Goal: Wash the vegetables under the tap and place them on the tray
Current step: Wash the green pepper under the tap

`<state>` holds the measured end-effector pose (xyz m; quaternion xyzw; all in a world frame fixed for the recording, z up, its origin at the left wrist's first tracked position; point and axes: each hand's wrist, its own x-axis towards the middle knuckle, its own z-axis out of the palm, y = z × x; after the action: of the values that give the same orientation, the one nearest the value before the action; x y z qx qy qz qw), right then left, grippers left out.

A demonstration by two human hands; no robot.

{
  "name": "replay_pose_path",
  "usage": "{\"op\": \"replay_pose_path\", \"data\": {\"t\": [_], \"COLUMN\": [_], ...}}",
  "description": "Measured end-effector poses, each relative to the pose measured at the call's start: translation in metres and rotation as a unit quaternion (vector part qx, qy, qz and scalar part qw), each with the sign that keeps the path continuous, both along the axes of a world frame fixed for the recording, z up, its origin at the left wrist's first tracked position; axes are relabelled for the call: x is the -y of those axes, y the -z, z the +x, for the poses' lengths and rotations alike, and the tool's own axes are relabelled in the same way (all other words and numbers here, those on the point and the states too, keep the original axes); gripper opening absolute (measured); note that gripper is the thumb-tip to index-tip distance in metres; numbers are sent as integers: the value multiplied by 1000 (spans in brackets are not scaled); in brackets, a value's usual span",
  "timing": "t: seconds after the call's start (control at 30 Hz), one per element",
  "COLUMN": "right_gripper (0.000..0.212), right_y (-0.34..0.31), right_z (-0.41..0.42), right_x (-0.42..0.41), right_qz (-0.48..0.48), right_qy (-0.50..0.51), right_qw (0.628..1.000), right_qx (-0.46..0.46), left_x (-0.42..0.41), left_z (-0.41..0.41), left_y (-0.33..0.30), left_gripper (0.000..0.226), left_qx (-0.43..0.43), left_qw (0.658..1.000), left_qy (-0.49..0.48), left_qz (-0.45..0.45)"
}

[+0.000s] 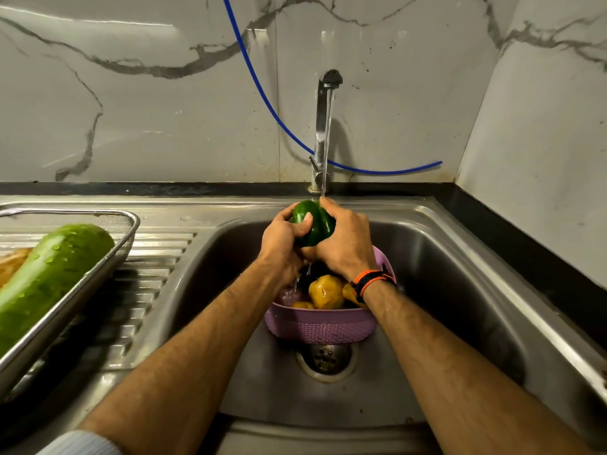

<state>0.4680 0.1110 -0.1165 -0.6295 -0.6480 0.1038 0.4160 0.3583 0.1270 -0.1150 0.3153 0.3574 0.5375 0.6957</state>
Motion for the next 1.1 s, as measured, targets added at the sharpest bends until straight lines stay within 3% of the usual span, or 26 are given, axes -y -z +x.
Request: {"op": "replay_pose_path", "data": {"t": [0.63,0.9,1.1], "right_gripper": [104,87,102], "right_y": [2,1,-1], "right_z": [-2,-5,-1], "right_x": [-2,0,0], "right_qz": [-15,26,-33], "right_qy": [-8,17,-17], "right_qw": [1000,999,999], "right_qx": [-26,-26,-18], "left_x": [0,-3,0], "left_z": [0,-1,-3], "left_y": [2,0,2], "left_gripper": [36,35,36], "left_qx": [-4,13,-4], "left_qw": [1000,999,1000], "left_qy": [-19,-38,-10], "left_qz": [-21,-35,-28]}}
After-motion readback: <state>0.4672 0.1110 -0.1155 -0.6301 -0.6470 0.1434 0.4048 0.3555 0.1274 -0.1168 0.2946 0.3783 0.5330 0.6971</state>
